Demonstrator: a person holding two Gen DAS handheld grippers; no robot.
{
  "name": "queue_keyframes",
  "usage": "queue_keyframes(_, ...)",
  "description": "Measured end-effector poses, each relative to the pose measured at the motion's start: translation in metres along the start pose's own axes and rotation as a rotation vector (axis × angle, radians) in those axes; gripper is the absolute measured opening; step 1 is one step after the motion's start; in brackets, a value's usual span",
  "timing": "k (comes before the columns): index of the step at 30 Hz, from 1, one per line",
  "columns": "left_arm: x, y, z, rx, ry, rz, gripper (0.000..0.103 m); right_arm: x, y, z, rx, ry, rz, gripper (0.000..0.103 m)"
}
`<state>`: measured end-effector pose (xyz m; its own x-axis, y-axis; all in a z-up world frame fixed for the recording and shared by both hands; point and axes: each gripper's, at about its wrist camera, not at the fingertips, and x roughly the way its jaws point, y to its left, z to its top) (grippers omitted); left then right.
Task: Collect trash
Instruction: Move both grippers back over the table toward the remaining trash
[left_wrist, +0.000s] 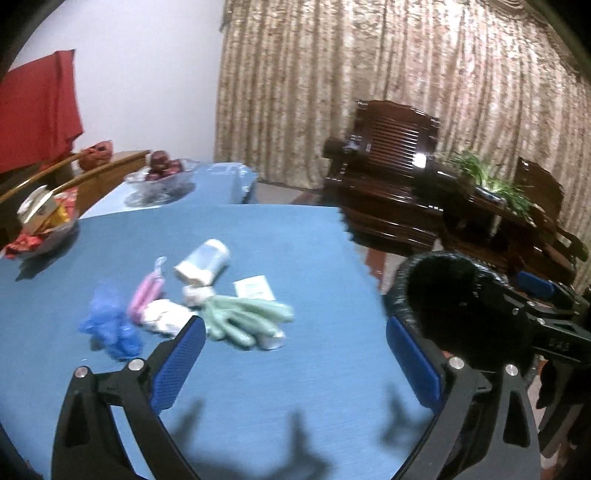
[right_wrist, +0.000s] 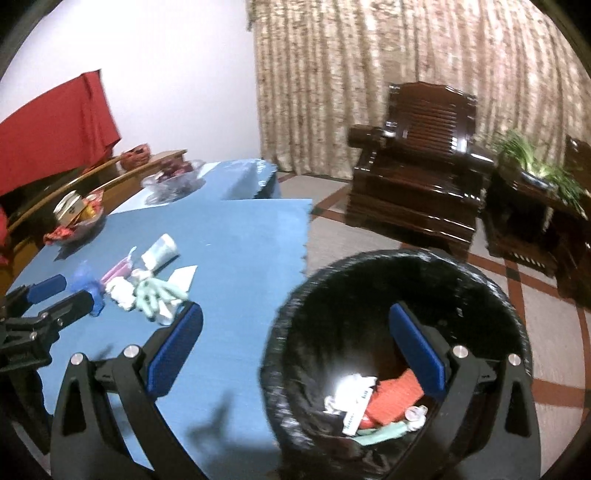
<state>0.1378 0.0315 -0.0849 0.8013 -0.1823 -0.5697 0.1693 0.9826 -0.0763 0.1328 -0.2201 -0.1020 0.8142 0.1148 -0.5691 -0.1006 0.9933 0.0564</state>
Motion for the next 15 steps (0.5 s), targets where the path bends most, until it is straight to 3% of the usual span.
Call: queue_keyframes(15, -0.008, 0.097, -0.015, -0.092, 0.005, 0.164, 0.096, 0.047, 0.08, 0.012, -0.07, 0.004, 0.121, 0.098)
